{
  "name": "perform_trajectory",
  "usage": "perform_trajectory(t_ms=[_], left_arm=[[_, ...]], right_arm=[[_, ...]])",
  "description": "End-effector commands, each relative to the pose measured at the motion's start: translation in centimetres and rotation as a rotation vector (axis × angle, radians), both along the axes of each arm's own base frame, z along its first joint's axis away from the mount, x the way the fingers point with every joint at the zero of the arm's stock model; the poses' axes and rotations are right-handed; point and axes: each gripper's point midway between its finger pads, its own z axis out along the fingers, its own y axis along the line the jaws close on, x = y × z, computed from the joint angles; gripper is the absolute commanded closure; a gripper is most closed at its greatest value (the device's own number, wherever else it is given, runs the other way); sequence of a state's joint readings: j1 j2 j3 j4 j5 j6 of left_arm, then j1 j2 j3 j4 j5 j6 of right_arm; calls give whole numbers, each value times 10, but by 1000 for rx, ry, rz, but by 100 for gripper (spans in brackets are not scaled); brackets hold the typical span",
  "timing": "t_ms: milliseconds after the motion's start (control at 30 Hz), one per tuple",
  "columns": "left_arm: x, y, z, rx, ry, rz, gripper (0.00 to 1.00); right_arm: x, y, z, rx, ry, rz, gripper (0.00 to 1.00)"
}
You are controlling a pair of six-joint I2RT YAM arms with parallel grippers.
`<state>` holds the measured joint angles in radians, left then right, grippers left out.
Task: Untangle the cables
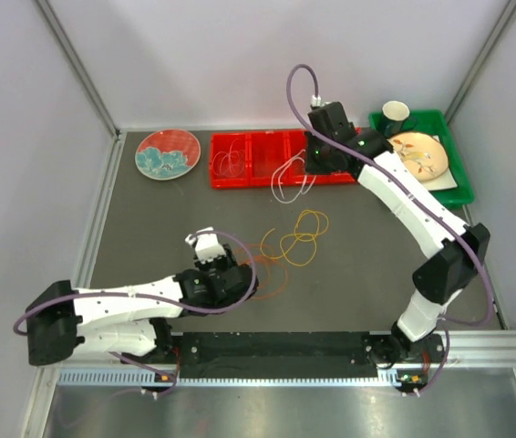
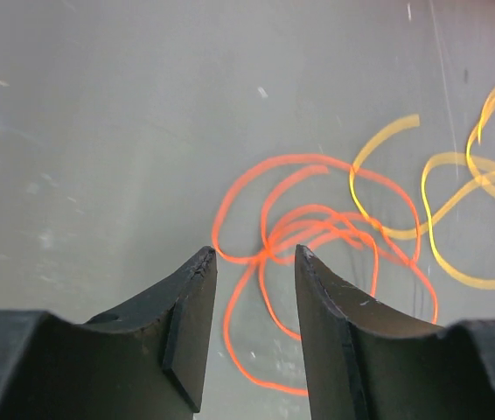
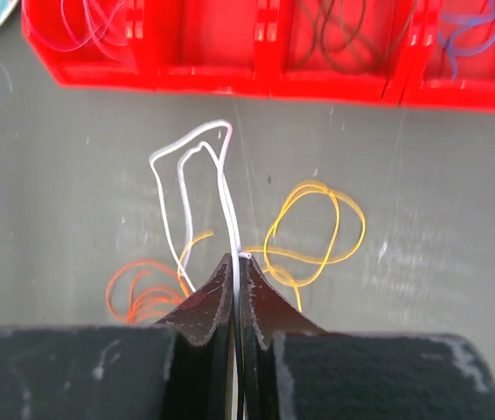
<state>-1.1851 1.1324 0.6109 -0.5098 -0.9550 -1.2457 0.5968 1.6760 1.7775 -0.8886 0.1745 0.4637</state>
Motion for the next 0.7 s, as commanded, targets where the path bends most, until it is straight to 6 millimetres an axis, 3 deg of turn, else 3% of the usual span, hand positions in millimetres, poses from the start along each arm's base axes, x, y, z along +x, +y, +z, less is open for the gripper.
perform_trajectory(t_ms=[0,67,100,200,233,300,333,400,433,467,667], left_arm=[[11,31,15,-21,-132,134,53],[13,34,16,-15,-143,150,51],[15,38,15,-10,-144,172,50],[24,47,15,-6,-164,220,46],[28,46,15,-12,-163,220,45],[39,51,1,23,-96,177,45],[51,44,3,-45,-107,171,45],[62,59,-19,-88,-21,161,46],[70,56,-17,-144,-31,152,46],[68,63,-28,-136,-5,150,46],[79,71,-34,-250,-15,161,43]], right_arm=[[37,6,20,-1,-69,3,100],[51,10,28,-3,-111,6,100],[62,12,16,-21,-98,-3,100],[82,18,19,-10,-118,-7,100],[91,23,7,-19,-107,-3,100],[103,28,14,-5,-138,-6,100],[112,31,5,-13,-137,-8,100],[122,36,10,-7,-165,-19,100],[130,39,4,-9,-171,-21,100],[136,40,6,-1,-186,-27,100],[166,52,-6,20,-242,-47,100]])
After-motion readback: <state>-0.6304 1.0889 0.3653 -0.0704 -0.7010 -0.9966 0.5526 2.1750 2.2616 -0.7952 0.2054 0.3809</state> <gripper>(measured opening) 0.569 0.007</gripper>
